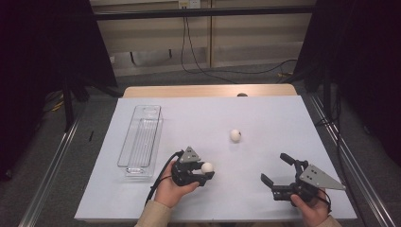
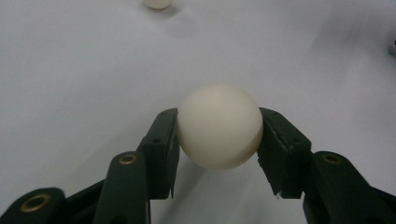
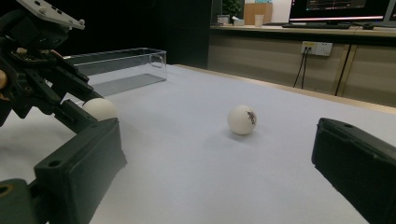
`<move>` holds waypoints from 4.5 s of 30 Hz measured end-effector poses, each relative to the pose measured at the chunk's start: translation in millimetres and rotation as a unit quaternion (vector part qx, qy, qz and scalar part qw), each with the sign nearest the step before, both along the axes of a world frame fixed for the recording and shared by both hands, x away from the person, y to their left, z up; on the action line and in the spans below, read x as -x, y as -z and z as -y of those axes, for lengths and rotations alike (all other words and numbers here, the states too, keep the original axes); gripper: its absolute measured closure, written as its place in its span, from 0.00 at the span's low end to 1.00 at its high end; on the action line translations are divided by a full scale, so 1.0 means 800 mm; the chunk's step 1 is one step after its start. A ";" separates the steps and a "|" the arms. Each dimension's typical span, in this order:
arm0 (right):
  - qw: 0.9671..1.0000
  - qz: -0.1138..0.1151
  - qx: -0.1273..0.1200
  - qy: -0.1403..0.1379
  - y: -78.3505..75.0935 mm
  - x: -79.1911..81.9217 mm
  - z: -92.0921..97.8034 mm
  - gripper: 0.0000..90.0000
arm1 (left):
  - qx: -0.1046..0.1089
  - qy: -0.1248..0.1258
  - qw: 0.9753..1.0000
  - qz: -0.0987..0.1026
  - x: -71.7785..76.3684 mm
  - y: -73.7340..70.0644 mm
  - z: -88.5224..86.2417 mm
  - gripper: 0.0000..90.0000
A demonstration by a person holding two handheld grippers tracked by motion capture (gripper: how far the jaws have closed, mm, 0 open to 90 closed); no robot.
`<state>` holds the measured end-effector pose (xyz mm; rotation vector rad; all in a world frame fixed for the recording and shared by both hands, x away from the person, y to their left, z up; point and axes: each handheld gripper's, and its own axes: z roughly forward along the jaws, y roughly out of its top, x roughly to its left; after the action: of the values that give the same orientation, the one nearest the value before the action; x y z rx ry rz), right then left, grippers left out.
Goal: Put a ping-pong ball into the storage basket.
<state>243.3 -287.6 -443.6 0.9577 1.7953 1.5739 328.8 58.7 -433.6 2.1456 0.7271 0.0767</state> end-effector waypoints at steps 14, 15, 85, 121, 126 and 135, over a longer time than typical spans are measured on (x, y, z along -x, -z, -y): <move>1.000 0.000 -0.001 0.001 0.000 0.000 0.000 0.01 | 0.008 -0.015 1.000 -0.001 -0.008 -0.010 -0.008 0.57; 1.000 0.000 -0.001 0.000 0.000 0.000 0.000 0.01 | 0.008 -0.015 1.000 -0.001 -0.009 -0.011 -0.009 0.57; 1.000 0.001 -0.001 0.002 0.000 -0.001 0.000 0.01 | 0.016 -0.063 0.998 0.004 -0.029 -0.045 -0.032 0.57; 1.000 0.001 -0.003 0.002 0.000 -0.001 0.001 0.01 | 0.019 -0.092 0.996 0.004 -0.038 -0.053 -0.054 0.57; 1.000 0.002 -0.002 0.002 0.000 -0.001 0.001 0.01 | 0.016 -0.095 0.995 0.002 -0.038 -0.053 -0.055 0.57; 1.000 0.002 -0.005 0.003 -0.001 -0.001 0.001 0.01 | 0.018 -0.100 0.995 0.002 -0.039 -0.054 -0.060 0.57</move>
<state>243.9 -288.3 -443.1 0.9630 1.7819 1.5829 359.8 106.8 -390.5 2.0320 0.9320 0.1734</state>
